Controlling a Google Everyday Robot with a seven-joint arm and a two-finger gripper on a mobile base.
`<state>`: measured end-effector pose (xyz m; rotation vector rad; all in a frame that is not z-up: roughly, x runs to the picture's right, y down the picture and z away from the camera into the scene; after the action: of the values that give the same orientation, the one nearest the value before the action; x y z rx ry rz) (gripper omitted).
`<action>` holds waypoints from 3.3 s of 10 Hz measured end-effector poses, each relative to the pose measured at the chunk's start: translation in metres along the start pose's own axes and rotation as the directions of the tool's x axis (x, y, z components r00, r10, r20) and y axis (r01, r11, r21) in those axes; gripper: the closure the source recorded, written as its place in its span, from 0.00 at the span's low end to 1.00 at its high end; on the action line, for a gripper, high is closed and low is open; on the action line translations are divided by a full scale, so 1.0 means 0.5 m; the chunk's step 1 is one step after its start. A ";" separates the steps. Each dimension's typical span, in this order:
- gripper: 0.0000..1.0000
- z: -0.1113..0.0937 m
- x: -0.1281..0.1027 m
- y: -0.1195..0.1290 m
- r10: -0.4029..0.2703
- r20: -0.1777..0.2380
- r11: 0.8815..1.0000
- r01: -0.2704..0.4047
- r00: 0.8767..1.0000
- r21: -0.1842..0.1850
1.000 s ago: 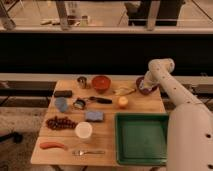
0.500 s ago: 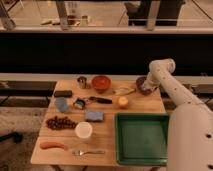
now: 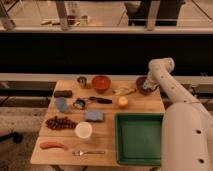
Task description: Wipe purple bowl with towel
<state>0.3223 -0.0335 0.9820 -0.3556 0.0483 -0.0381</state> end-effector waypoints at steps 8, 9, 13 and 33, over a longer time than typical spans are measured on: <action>0.98 0.020 -0.053 -0.023 -0.047 0.025 0.999 0.047 0.999 -0.002; 0.98 0.020 -0.061 -0.020 -0.055 0.032 0.998 0.055 0.998 -0.003; 0.98 0.000 -0.067 0.000 -0.067 0.034 0.998 0.067 0.997 0.004; 0.98 0.005 -0.049 -0.031 -0.056 -0.017 0.998 0.056 0.998 0.005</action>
<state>0.2975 -0.0463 0.9906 -0.3514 0.0548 -0.0967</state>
